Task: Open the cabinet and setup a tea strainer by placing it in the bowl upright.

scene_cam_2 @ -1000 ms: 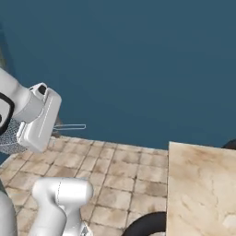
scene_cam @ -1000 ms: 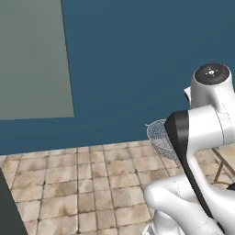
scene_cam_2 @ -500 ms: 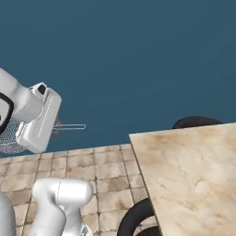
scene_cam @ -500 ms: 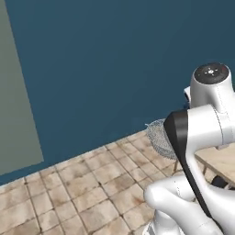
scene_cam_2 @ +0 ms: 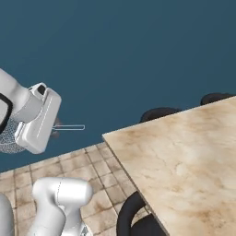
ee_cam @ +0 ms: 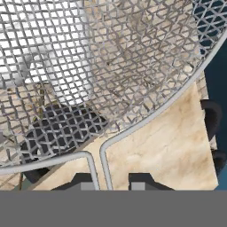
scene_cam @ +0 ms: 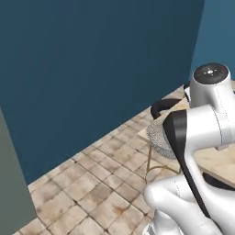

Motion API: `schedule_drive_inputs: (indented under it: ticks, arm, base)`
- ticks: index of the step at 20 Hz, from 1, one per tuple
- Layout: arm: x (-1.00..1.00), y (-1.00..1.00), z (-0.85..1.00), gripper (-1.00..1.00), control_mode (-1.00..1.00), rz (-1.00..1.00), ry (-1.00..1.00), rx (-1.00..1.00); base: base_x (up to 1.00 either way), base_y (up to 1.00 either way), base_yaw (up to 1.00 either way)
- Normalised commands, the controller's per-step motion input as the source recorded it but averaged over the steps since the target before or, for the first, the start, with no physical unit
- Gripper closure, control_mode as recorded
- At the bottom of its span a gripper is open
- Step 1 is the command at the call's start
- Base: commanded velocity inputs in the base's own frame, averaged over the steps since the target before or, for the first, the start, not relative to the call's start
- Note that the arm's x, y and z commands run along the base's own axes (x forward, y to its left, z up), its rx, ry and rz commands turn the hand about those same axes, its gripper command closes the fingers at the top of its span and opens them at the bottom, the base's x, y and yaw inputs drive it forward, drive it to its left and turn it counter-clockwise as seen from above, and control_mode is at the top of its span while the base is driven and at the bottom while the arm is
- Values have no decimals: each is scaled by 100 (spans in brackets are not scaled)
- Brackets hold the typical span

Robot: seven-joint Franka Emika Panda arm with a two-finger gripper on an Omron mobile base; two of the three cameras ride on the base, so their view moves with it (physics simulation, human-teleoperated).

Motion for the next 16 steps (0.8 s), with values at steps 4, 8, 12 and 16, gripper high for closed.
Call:
schedule_drive_inputs:
  ticks: [4,8,12,16]
  arm:
    - [0,0,0,100,100,0,0,0]
    - [0,0,0,100,100,0,0,0]
    - [0,0,0,100,100,0,0,0]
    - [0,0,0,100,100,0,0,0]
  base:
    - [-10,-6,-44]
    - [-15,-27,-79]
    - [-22,-38,-73]
    - [-31,-36,-73]
